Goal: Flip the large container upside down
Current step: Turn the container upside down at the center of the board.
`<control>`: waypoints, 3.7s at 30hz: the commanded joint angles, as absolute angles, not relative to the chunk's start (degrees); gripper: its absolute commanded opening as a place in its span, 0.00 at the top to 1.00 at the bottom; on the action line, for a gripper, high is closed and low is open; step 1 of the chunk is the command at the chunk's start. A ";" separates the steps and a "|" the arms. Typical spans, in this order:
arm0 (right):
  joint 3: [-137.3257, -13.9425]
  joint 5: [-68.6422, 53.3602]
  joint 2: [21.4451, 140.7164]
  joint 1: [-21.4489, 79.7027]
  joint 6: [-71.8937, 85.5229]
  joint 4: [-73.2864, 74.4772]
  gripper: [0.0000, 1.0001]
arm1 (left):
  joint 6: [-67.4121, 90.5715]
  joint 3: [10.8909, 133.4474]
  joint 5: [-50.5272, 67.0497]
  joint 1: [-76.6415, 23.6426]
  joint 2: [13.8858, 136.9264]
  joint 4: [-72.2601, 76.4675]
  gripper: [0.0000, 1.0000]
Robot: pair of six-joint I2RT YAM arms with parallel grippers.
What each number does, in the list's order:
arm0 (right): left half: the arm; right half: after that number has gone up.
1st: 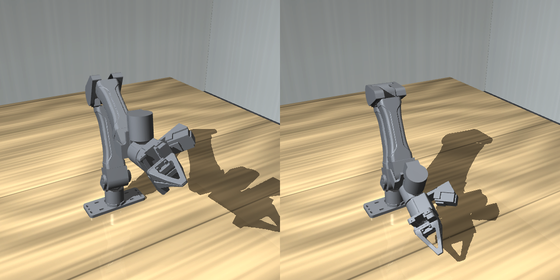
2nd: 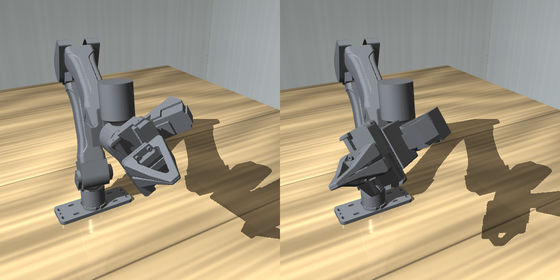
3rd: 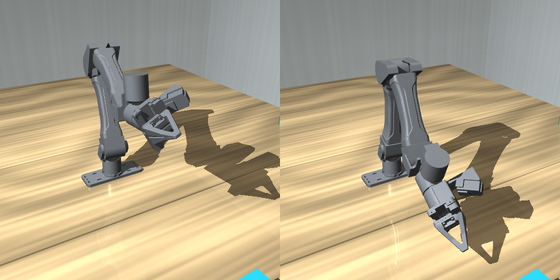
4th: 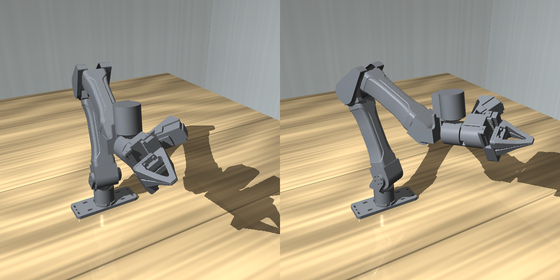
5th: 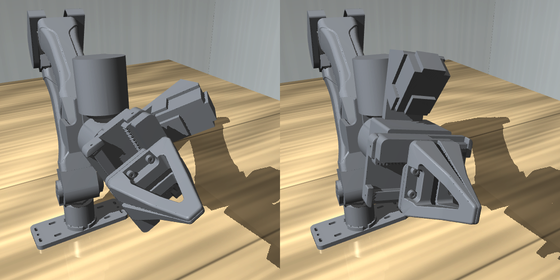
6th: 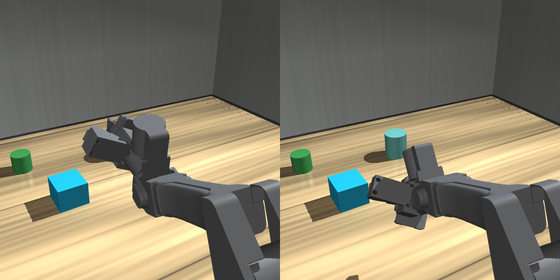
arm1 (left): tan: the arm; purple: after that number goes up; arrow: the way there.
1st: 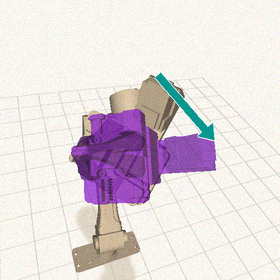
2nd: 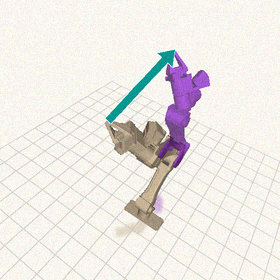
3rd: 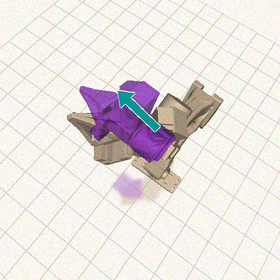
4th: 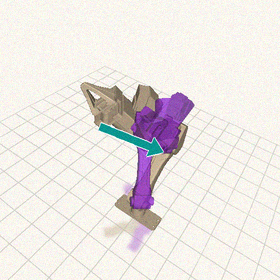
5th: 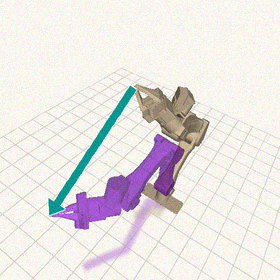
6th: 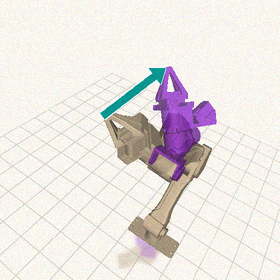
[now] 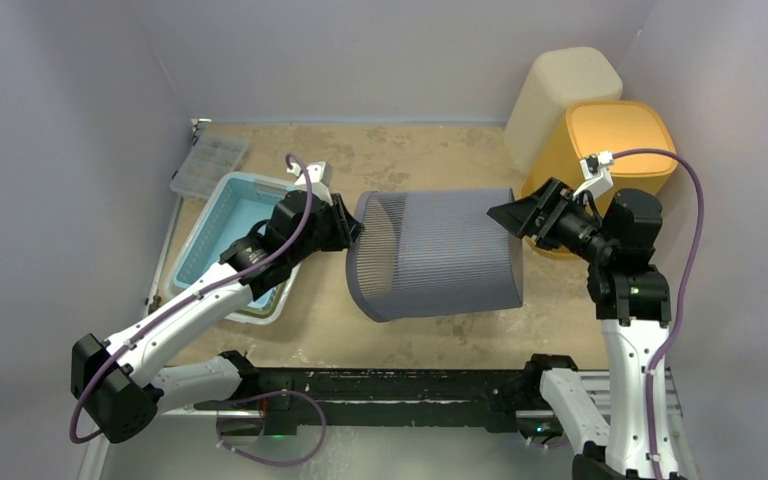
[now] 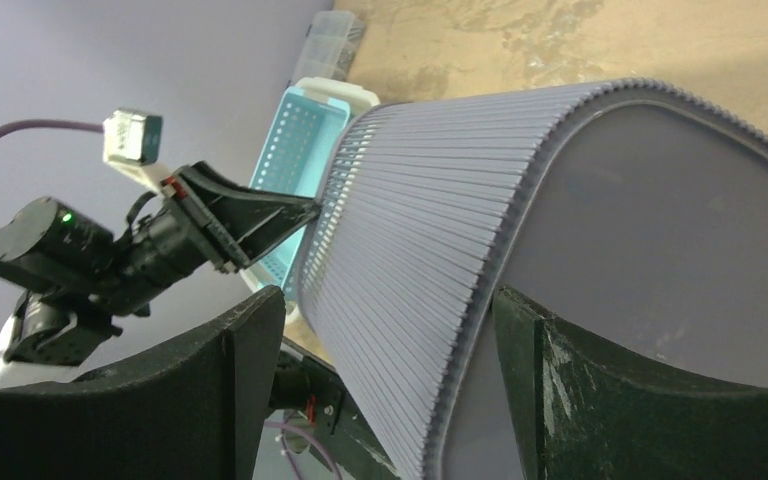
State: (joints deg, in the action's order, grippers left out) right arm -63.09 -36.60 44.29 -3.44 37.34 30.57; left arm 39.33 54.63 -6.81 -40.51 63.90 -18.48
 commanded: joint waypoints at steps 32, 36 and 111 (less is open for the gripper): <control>-76.76 -39.15 53.54 3.84 30.10 35.57 0.25 | 40.71 49.92 -13.14 -41.78 67.94 -25.93 0.87; -77.30 -29.74 55.69 12.46 32.37 34.91 0.29 | 41.08 49.46 -13.66 -41.83 68.20 -25.93 0.88; -127.76 43.28 106.20 62.67 34.28 59.38 0.01 | 21.80 49.47 -25.05 -9.77 56.40 -23.51 0.27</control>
